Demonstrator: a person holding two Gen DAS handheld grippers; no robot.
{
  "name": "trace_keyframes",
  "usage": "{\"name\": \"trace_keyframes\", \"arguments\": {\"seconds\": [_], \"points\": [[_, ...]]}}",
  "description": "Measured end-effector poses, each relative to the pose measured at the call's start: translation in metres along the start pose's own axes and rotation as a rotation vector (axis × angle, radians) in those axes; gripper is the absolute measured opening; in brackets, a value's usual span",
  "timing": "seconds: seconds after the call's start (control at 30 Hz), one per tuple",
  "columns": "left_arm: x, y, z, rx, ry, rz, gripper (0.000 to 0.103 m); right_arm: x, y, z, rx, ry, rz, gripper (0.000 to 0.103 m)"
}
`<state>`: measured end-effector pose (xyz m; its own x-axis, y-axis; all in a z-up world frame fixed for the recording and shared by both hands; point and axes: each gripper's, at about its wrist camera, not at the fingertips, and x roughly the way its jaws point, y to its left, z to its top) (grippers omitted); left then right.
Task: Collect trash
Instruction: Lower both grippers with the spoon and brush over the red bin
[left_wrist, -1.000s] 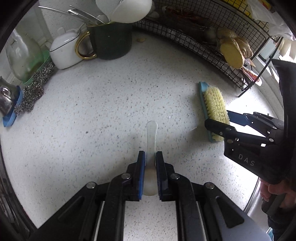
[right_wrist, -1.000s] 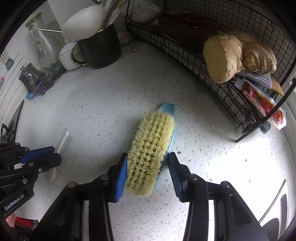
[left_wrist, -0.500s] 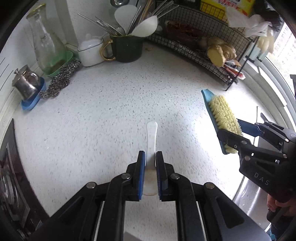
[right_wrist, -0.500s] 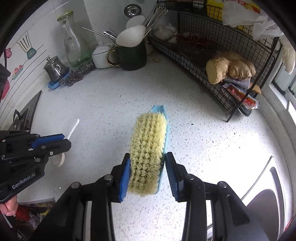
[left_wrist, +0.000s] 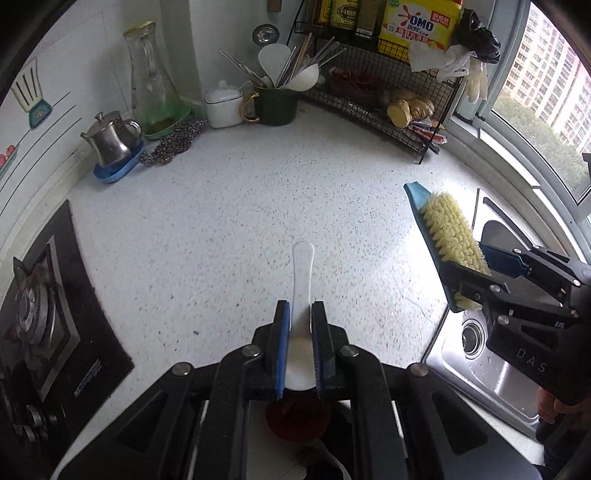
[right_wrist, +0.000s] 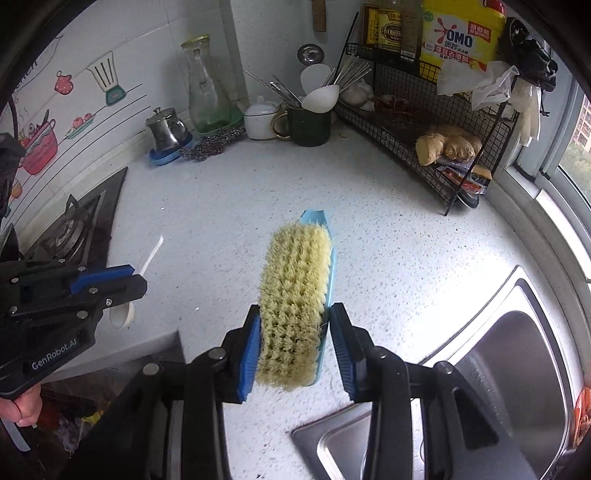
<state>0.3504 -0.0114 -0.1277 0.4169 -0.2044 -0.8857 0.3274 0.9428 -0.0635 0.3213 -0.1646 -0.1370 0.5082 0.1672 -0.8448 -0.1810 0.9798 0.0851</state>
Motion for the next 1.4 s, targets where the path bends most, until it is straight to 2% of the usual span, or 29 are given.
{"name": "trace_keyframes", "arguments": {"seconds": [0.43, 0.73, 1.07, 1.2, 1.4], "points": [[-0.079, 0.017, -0.127, -0.033, -0.026, 0.020, 0.010, -0.064, 0.090, -0.083, -0.064, -0.026, 0.033, 0.034], [-0.093, 0.033, -0.194, -0.091, 0.005, 0.032, 0.010, -0.076, 0.128, -0.129, -0.103, 0.009, 0.058, 0.034], [-0.068, 0.044, -0.241, -0.166, 0.081, 0.032, 0.010, -0.049, 0.142, -0.160, -0.124, 0.078, 0.069, 0.034], [-0.038, 0.048, -0.260, -0.195, 0.124, 0.029, 0.010, -0.023, 0.146, -0.184, -0.129, 0.113, 0.072, 0.034], [0.032, 0.050, -0.296, -0.200, 0.208, 0.006, 0.010, 0.035, 0.140, -0.220, -0.089, 0.187, 0.055, 0.034]]}}
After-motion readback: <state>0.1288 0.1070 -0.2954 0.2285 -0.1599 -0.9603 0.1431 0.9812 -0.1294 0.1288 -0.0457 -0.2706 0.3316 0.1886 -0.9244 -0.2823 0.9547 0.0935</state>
